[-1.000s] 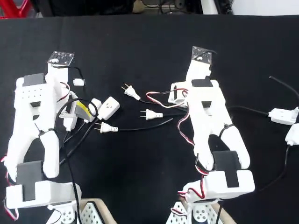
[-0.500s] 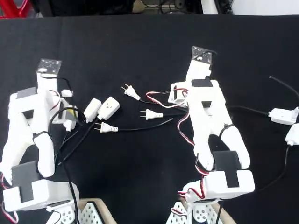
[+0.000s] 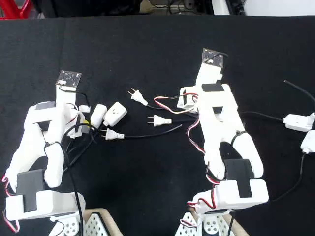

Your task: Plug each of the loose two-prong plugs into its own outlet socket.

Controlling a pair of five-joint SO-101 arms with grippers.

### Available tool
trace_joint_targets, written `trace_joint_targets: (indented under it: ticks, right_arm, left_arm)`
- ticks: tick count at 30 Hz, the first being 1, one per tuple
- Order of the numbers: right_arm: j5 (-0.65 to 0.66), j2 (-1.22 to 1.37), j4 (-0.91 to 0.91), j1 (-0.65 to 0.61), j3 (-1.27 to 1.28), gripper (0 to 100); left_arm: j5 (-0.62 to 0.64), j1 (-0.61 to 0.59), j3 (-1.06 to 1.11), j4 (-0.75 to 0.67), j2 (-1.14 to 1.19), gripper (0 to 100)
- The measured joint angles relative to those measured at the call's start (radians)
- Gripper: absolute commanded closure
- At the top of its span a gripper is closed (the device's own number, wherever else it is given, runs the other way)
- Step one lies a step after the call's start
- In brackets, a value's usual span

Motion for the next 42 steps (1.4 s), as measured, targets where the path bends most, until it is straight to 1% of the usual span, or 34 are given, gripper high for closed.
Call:
trace_joint_targets:
  ticks: [1, 4, 7, 9, 12, 15, 16, 18, 20, 23, 26, 29, 30, 33, 35, 37, 39, 42]
  right_arm:
    - [0.0, 0.0, 0.0, 0.0, 0.0, 89.4]
    - [0.0, 0.0, 0.0, 0.0, 0.0, 89.3]
    - [0.0, 0.0, 0.0, 0.0, 0.0, 89.3]
    - [0.0, 0.0, 0.0, 0.0, 0.0, 89.3]
    - [0.0, 0.0, 0.0, 0.0, 0.0, 89.3]
    - [0.0, 0.0, 0.0, 0.0, 0.0, 89.3]
    - [0.0, 0.0, 0.0, 0.0, 0.0, 89.3]
    - [0.0, 0.0, 0.0, 0.0, 0.0, 89.3]
    - [0.0, 0.0, 0.0, 0.0, 0.0, 89.3]
    - [0.0, 0.0, 0.0, 0.0, 0.0, 89.3]
    - [0.0, 0.0, 0.0, 0.0, 0.0, 89.3]
    - [0.0, 0.0, 0.0, 0.002, 0.0, 89.3]
    - [0.0, 0.0, 0.0, 0.008, 0.0, 89.3]
    - [0.0, 0.0, 0.0, 0.032, 0.0, 89.3]
    - [0.0, 0.0, 0.0, 0.032, 0.0, 89.3]
    - [0.0, 0.0, 0.0, 0.029, 0.0, 89.3]
    - [0.0, 0.0, 0.0, 0.031, 0.0, 89.3]
    - [0.0, 0.0, -0.002, 0.032, 0.0, 89.3]
  left_arm:
    - [0.005, 0.0, 0.0, -0.005, 0.0, 97]
    - [0.009, 0.002, 0.0, -0.008, 0.0, 95]
    - [0.008, 0.003, 0.003, -0.003, 0.0, 97]
    - [0.008, 0.003, -0.008, 0.034, 0.0, 97]
    - [0.009, 0.003, -0.066, 0.135, 0.0, 97]
    - [0.003, 0.003, -0.17, 0.258, 0.0, 97]
    - [-0.015, 0.003, -0.209, 0.307, 0.0, 97]
    - [-0.097, 0.009, -0.288, 0.408, 0.0, 97]
    - [-0.18, 0.034, -0.356, 0.516, 0.0, 97]
    - [-0.226, 0.086, -0.405, 0.641, -0.029, 97]
    - [-0.235, 0.172, -0.399, 0.681, -0.109, 97]
    - [-0.235, 0.288, -0.318, 0.68, -0.215, 97]
    - [-0.235, 0.33, -0.267, 0.655, -0.247, 97]
    - [-0.235, 0.451, -0.091, 0.523, -0.316, 97]
    - [-0.235, 0.505, 0.038, 0.397, -0.33, 97]
    - [-0.238, 0.522, 0.15, 0.267, -0.33, 95]
    - [-0.236, 0.52, 0.212, 0.173, -0.33, 91]
    - [-0.238, 0.488, 0.23, 0.106, -0.321, 85]
